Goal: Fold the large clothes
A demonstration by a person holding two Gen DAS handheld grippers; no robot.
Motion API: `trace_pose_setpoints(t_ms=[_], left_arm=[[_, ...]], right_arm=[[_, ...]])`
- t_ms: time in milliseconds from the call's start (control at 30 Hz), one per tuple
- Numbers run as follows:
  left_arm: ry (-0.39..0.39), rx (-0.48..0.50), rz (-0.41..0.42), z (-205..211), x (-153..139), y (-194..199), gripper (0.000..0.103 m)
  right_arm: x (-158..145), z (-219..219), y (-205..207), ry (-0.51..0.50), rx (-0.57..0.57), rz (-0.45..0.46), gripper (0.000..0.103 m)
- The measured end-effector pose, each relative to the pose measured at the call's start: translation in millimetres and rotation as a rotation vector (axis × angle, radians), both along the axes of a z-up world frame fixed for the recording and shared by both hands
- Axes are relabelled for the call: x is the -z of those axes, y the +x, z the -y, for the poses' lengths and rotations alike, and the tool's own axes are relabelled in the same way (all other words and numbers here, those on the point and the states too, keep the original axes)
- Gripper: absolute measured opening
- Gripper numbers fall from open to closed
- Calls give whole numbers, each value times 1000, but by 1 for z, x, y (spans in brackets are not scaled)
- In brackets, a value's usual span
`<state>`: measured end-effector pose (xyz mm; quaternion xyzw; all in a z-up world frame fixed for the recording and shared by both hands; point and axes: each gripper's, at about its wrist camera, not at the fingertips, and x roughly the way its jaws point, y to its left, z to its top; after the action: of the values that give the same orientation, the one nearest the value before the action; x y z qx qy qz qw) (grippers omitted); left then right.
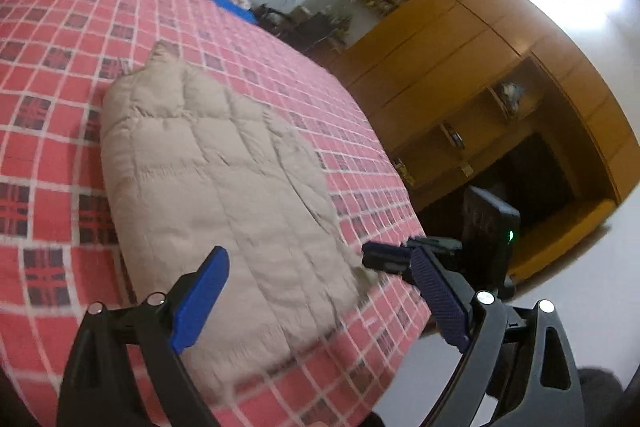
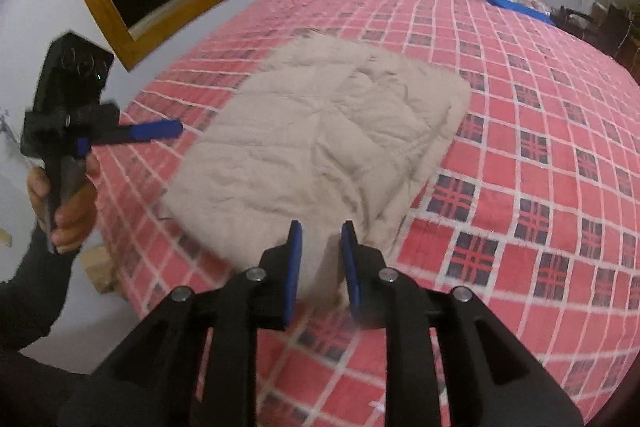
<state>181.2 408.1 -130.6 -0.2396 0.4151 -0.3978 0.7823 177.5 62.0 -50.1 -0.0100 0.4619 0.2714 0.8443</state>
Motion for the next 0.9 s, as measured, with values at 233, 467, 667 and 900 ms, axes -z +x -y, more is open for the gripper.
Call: trace_pose_setpoints(t_ms=[233,467,667,900], left_arm=[[65,5,-97,16,52,-4,93],[132,-139,0,6,16,-60,95],[447,-347,187,20,-1,-153,95],[598,-445,277,24,-27,-220,95]], right_arm=[[41,-1,0,-28,52,-38,18],[10,18,-50,53,149,49,61],[10,6,-117,-159,325,218,100],[-9,-18,-172,-298,416,308,100]])
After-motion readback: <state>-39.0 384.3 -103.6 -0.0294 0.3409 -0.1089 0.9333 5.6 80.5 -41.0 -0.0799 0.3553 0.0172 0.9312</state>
